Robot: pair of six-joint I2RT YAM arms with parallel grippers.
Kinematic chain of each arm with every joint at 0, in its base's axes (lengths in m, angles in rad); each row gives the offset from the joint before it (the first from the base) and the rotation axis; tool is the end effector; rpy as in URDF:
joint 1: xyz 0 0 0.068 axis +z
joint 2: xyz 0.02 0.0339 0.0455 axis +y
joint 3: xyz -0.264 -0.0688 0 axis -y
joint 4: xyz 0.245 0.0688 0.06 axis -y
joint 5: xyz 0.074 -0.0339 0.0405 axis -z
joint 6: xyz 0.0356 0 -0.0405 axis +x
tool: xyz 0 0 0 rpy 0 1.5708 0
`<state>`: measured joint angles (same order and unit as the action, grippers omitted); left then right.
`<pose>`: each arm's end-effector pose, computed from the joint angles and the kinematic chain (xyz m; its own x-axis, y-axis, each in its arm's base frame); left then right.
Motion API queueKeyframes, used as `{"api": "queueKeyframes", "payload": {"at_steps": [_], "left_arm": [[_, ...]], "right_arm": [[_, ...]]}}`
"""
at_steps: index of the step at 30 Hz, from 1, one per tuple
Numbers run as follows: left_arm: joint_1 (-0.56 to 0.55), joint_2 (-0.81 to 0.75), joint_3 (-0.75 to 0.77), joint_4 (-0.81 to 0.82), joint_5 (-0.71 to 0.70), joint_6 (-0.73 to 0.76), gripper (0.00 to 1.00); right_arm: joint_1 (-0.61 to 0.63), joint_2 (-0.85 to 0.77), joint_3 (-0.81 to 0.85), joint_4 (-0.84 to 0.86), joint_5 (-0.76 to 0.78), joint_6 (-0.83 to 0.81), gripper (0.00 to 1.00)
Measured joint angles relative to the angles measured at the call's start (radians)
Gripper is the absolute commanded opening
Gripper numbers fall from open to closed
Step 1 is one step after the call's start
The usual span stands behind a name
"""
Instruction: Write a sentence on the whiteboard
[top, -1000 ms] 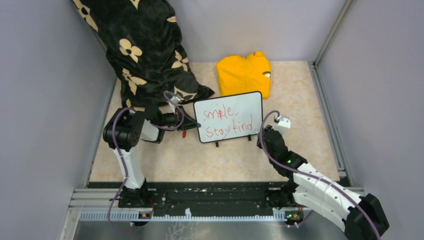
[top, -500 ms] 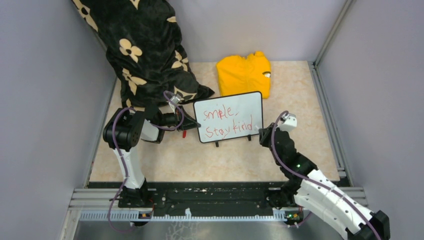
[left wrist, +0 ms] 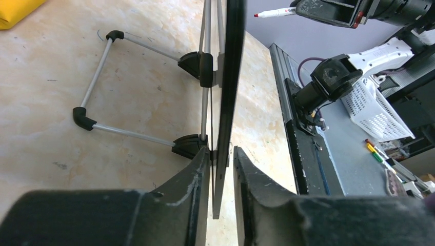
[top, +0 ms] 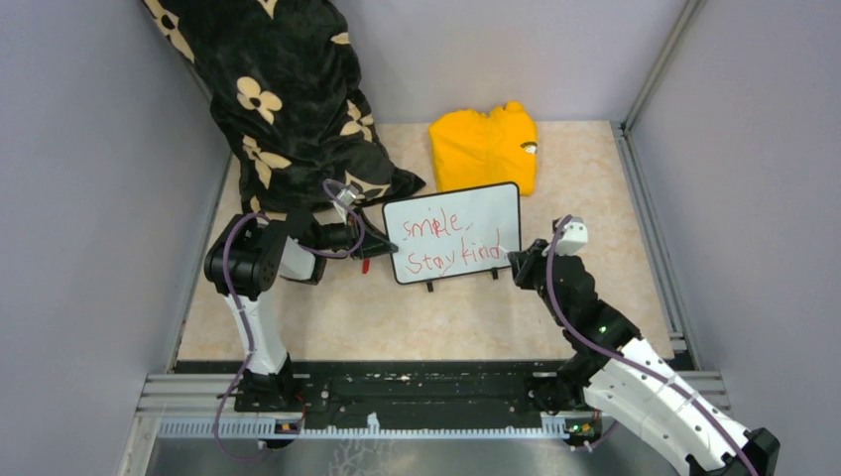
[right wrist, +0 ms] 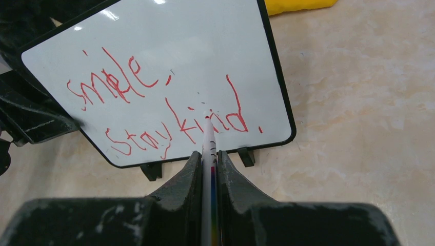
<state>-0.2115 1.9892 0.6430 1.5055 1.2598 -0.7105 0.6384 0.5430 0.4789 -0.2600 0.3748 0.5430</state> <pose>0.3098 -0.1012 0.1427 -0.5237 -0.0917 -0.8469 0.8465 0.0555 -0.5295 0.1233 0.0753 0.2600 -0.3615 0.3305 -0.8718 -0.1040 0.9149 0.3900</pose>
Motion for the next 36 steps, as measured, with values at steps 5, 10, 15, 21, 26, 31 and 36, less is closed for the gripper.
{"api": "queueKeyframes", "payload": {"at_steps": [5, 10, 15, 21, 26, 31, 36], "left_arm": [[0.0, -0.003, -0.008, 0.014, -0.005, -0.01, 0.5], [0.0, -0.015, -0.019, 0.021, -0.012, -0.01, 0.97], [0.014, -0.071, -0.063, 0.001, -0.031, 0.015, 0.99], [0.061, -0.386, -0.101, -0.371, -0.151, 0.239, 0.99], [0.064, -0.648, -0.025, -0.847, -0.467, 0.403, 0.99], [0.062, -0.89, -0.024, -1.139, -0.851, 0.395, 0.99], [0.018, -1.12, -0.063, -1.274, -1.203, 0.329, 0.99]], "right_arm": [[0.0, 0.0, 0.0, -0.004, -0.011, -0.004, 0.0], [0.0, 0.0, 0.016, -0.017, -0.018, -0.013, 0.0], [0.0, 0.0, 0.036, -0.019, -0.04, -0.028, 0.0], [0.0, -0.007, 0.068, -0.016, -0.078, -0.057, 0.0], [0.0, -0.032, 0.08, -0.016, -0.119, -0.08, 0.0], [0.0, -0.062, 0.08, -0.014, -0.149, -0.1, 0.0], [0.0, -0.094, 0.078, 0.001, -0.163, -0.109, 0.0]]}}
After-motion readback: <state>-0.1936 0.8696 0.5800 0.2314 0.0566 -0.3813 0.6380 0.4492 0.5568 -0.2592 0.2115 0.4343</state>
